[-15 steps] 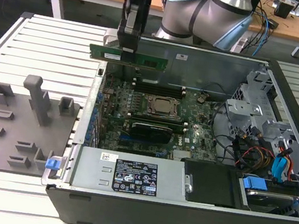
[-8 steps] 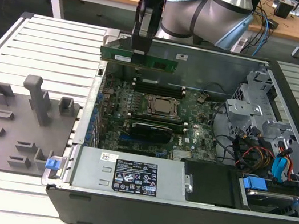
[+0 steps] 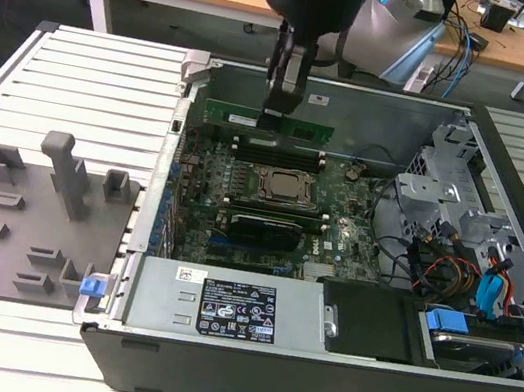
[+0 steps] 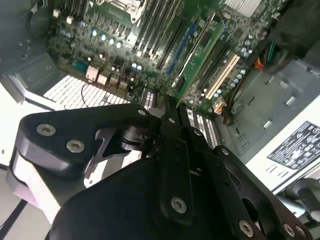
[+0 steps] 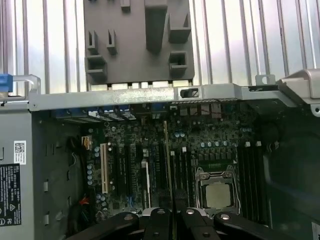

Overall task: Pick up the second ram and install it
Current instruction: 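Pick up the second ram and move it above second insertion slot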

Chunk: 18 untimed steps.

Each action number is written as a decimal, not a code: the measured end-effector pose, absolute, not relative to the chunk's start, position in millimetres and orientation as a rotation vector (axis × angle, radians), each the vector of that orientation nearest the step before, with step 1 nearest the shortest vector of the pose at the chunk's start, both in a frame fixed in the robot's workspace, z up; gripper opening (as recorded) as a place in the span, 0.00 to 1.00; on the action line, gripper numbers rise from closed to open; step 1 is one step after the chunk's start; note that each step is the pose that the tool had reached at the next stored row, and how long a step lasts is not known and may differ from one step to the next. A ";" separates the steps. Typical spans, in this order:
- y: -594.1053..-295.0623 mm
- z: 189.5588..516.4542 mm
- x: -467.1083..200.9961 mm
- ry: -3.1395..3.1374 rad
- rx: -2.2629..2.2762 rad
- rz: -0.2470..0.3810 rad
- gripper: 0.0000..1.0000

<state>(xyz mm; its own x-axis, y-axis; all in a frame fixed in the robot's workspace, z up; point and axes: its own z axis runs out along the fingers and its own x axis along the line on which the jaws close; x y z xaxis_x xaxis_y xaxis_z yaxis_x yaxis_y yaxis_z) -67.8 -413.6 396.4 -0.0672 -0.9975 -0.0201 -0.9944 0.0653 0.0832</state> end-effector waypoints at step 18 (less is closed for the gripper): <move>-408.5 370.8 10.9 -2.244 2.098 -0.149 0.14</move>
<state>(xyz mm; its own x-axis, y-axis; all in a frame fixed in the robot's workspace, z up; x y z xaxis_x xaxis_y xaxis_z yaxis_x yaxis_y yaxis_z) 10.9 -408.5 370.8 -0.0678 -0.9975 -0.0178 -0.9912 0.0653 0.1155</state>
